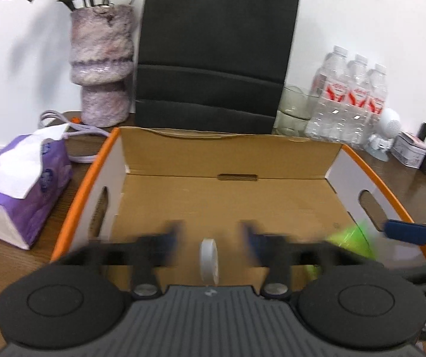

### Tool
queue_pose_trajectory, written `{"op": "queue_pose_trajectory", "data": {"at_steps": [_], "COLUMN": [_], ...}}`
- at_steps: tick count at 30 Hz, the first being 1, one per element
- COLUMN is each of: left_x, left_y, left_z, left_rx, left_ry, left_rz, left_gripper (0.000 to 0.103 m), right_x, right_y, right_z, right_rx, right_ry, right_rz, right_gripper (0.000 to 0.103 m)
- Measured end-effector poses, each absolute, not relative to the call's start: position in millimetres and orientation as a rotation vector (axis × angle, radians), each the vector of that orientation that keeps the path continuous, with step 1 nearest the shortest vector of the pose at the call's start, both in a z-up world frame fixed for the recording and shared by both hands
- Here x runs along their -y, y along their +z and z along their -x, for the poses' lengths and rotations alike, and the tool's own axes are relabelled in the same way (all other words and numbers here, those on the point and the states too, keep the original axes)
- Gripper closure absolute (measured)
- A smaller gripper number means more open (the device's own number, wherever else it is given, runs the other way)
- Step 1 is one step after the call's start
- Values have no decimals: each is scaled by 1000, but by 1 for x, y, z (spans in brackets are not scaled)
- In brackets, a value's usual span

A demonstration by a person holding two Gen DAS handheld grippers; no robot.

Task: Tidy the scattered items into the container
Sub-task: 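Carry both held items into the cardboard box and open both tools, then move both tools back from the box toward the table items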

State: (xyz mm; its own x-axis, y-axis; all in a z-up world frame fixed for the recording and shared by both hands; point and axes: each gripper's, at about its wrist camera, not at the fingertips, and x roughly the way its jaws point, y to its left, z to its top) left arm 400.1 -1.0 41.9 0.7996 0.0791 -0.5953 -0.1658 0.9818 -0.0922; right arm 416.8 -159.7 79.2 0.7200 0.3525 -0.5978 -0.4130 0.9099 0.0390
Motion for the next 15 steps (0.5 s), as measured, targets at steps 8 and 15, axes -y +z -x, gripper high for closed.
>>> {"op": "queue_pose_trajectory", "data": {"at_steps": [8, 15], "left_x": [-8, -14], "left_y": [48, 56], "left_z": [-394, -379], "left_rx": [-621, -599], "left_ry": [158, 160], "left_rz": [149, 168], "left_gripper": [0, 0], "right_x": [163, 167], "right_y": [83, 91], "right_z": [-419, -414], "right_rx": [-670, -652], "right_ry": [410, 406], "right_rz": [83, 74], "right_gripper": [0, 0]}}
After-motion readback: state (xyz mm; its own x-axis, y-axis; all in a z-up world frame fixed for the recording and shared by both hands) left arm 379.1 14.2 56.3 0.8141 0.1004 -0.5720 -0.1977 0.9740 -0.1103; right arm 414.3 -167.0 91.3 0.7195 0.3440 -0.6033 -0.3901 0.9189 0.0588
